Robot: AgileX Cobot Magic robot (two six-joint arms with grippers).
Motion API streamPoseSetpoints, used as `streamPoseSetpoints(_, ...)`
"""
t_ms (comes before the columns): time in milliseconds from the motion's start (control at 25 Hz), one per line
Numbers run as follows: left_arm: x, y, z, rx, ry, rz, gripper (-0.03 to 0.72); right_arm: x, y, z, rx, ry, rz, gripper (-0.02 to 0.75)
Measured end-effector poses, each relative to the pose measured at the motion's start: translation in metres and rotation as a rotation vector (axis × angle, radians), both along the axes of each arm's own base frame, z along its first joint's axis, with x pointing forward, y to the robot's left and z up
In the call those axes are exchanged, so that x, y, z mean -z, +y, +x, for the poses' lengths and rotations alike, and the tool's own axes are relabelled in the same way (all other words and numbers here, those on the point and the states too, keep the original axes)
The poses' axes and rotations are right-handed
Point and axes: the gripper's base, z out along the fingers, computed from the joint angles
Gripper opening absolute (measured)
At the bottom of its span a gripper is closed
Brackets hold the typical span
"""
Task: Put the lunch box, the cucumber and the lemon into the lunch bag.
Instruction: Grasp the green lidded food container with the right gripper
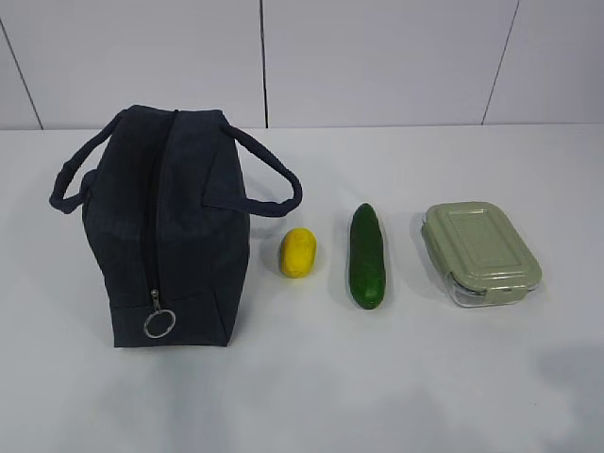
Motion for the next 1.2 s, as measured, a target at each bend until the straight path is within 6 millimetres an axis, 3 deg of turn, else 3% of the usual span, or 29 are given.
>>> streamPoseSetpoints(1200, -0.0001, -0.0004, 0.0, 0.003, 0.0, -0.004, 0.238, 0.0, 0.0, 0.0, 0.0, 0.0, 0.0, 0.224)
